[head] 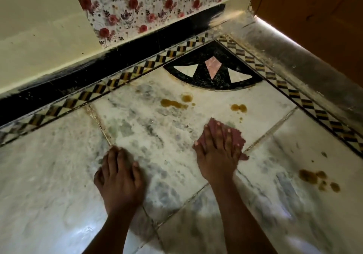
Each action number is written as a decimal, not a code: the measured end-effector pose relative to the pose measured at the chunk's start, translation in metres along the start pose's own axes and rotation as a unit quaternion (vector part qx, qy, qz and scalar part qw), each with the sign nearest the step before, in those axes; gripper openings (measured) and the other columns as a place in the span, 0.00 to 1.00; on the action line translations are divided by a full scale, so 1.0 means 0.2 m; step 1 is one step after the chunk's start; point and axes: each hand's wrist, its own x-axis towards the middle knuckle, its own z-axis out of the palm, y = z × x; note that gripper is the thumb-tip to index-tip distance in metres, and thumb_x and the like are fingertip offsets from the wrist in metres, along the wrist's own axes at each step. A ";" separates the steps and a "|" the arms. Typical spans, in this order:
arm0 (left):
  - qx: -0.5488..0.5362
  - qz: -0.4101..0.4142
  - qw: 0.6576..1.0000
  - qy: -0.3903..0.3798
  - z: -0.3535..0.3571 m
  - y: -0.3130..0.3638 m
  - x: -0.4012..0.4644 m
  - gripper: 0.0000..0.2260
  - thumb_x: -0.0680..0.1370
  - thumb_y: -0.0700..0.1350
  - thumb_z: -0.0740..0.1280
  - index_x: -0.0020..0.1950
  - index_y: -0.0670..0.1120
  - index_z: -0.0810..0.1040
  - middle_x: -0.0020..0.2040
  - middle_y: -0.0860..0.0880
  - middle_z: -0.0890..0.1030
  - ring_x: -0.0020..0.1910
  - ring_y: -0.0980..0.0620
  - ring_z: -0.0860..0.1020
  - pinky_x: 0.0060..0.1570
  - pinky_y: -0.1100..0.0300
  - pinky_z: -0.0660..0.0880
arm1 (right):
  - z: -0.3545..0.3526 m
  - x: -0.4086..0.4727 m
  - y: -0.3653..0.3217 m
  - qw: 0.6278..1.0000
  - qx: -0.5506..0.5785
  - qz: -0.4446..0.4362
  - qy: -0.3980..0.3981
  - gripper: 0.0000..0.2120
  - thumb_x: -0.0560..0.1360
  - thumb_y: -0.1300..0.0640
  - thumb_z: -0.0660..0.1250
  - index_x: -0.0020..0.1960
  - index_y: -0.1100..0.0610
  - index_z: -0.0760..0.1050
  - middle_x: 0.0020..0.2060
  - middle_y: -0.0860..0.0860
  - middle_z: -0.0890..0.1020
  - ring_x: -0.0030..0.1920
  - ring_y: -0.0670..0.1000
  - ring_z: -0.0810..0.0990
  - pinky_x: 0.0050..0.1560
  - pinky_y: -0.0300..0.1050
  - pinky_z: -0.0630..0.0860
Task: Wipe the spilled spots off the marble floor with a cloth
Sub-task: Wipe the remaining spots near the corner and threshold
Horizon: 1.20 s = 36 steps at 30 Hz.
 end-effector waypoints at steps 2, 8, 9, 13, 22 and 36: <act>-0.005 -0.002 1.000 0.000 0.00 0.00 0.00 0.28 0.81 0.56 0.57 0.78 0.45 0.70 0.82 0.43 0.67 0.80 0.40 0.66 0.75 0.39 0.61 | 0.02 0.13 -0.15 0.996 0.032 0.066 -0.047 0.33 0.84 0.33 0.48 0.86 0.39 0.45 0.86 0.44 0.40 0.86 0.56 0.39 0.81 0.70 0.38; 0.010 -0.009 1.000 -0.020 0.00 -0.01 0.01 0.28 0.82 0.56 0.56 0.78 0.44 0.71 0.82 0.42 0.68 0.81 0.40 0.66 0.76 0.39 0.61 | 0.09 0.04 -0.25 0.987 -0.018 -0.158 0.008 0.31 0.86 0.38 0.51 0.86 0.49 0.57 0.86 0.50 0.56 0.86 0.57 0.52 0.81 0.68 0.56; 0.010 -0.007 1.000 -0.018 -0.01 -0.01 0.01 0.28 0.82 0.56 0.56 0.78 0.44 0.71 0.82 0.42 0.68 0.81 0.40 0.66 0.76 0.39 0.61 | 0.08 -0.02 -0.20 0.983 -0.019 -0.183 0.012 0.31 0.86 0.38 0.51 0.86 0.49 0.57 0.86 0.49 0.57 0.86 0.56 0.53 0.80 0.67 0.57; 0.015 -0.005 1.000 -0.011 -0.01 -0.01 0.01 0.28 0.82 0.56 0.57 0.79 0.44 0.71 0.82 0.42 0.68 0.80 0.40 0.66 0.75 0.39 0.62 | 0.03 -0.06 -0.12 0.997 -0.024 -0.064 0.048 0.30 0.86 0.38 0.52 0.85 0.47 0.59 0.85 0.51 0.57 0.85 0.58 0.57 0.82 0.65 0.55; 0.021 -0.016 0.999 -0.041 -0.01 -0.01 0.02 0.28 0.82 0.56 0.56 0.79 0.44 0.69 0.83 0.42 0.65 0.82 0.40 0.64 0.76 0.38 0.60 | 0.10 0.15 -0.45 0.988 -0.003 -0.154 -0.013 0.31 0.86 0.38 0.48 0.86 0.47 0.52 0.87 0.49 0.51 0.87 0.57 0.46 0.84 0.67 0.45; 0.028 -0.026 0.998 -0.043 0.00 -0.01 0.02 0.28 0.83 0.56 0.56 0.81 0.45 0.69 0.85 0.43 0.63 0.84 0.43 0.62 0.76 0.40 0.60 | 0.06 0.40 -0.48 0.979 -0.014 -0.185 -0.085 0.28 0.87 0.38 0.47 0.85 0.39 0.50 0.86 0.44 0.42 0.86 0.54 0.39 0.82 0.64 0.32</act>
